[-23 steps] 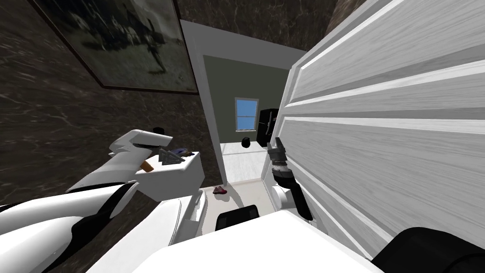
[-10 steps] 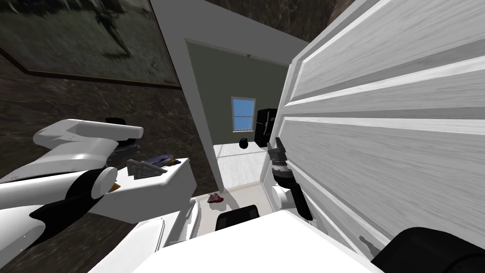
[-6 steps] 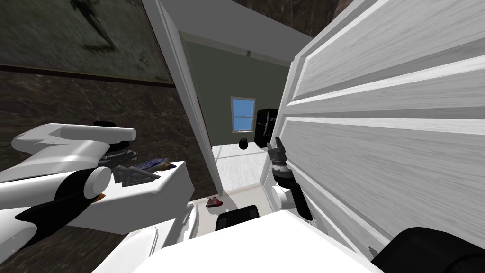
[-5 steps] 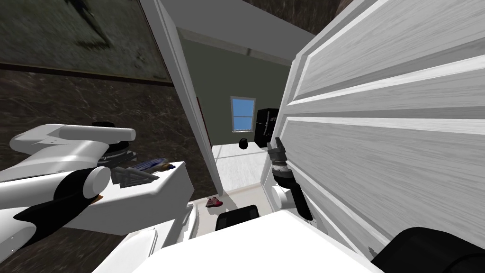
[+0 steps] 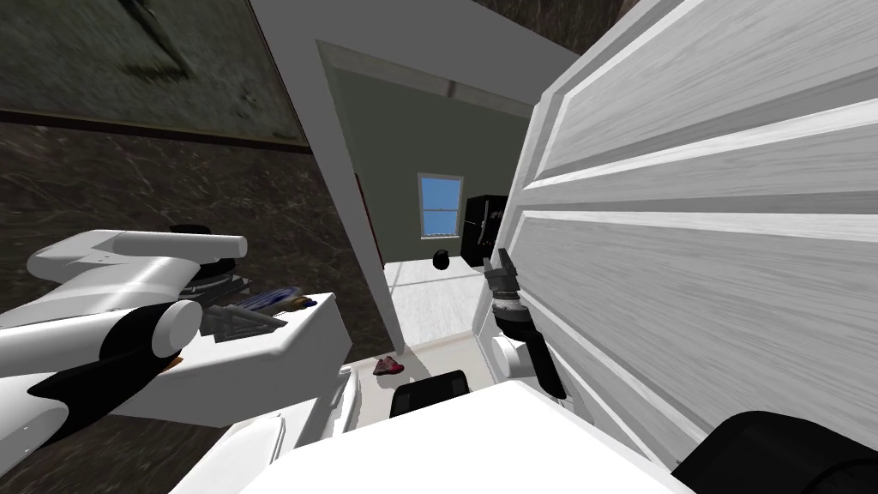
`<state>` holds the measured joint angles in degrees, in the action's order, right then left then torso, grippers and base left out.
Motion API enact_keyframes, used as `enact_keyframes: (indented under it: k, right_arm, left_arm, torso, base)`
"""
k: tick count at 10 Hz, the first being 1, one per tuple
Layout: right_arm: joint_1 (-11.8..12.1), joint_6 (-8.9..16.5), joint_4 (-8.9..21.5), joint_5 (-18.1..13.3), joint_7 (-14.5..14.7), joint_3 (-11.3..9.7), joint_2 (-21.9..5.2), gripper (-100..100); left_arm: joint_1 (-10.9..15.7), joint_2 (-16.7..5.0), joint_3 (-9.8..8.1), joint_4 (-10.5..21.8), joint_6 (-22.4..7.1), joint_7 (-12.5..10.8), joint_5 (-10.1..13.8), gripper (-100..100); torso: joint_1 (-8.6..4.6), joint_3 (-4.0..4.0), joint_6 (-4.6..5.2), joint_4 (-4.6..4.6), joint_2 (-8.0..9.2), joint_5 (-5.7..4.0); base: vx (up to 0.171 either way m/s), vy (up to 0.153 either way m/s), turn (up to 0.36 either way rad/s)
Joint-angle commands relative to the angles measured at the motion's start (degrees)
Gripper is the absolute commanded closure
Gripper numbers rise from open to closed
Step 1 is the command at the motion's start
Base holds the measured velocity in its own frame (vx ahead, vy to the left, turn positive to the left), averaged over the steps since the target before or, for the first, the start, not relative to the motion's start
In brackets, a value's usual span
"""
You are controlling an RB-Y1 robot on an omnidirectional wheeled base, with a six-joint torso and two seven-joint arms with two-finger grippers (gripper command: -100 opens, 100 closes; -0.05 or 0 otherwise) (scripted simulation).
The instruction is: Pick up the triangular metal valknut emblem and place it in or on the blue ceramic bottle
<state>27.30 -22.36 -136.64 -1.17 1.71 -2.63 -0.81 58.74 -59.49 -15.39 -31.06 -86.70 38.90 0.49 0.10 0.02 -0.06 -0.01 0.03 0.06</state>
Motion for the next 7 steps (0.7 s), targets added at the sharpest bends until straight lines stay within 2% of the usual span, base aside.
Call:
enact_keyframes:
  k: [1, 5, 6, 7]
  right_arm:
    - [0.0, 0.0, 0.0, 0.0, 0.0, 0.0, 0.0, 0]
    - [0.0, 0.0, 0.0, 0.0, 0.0, 0.0, 0.0, 0]
    - [0.0, 0.0, 0.0, 0.0, 0.0, 0.0, 0.0, 0]
    - [0.0, 0.0, 0.0, 0.0, 0.0, 0.0, 0.0, 0]
  left_arm:
    - [0.0, 0.0, 0.0, 0.0, 0.0, 0.0, 0.0, 100]
    - [0.0, 0.0, 0.02, 0.0, -0.1, 0.0, 0.0, 100]
    - [0.0, 0.0, 0.02, 0.0, -0.1, 0.1, 0.0, 0]
    - [-0.2, -0.1, -0.21, -1.7, -1.5, 0.0, 0.0, 100]
  torso:
    - [0.0, 0.0, 0.0, 0.0, 0.0, 0.0]
    - [-0.06, 0.0, 0.01, 0.01, -0.01, 0.0]
    - [-0.05, 0.0, 0.02, 0.01, -0.01, 0.0]
    - [-0.05, -0.01, 0.02, 0.01, -0.02, 0.0]
  base:
    - [0.0, 0.0, 0.0]
    - [0.0, 0.0, 0.0]
    - [0.0, 0.0, 0.0]
    - [-0.005, -0.016, -0.012]
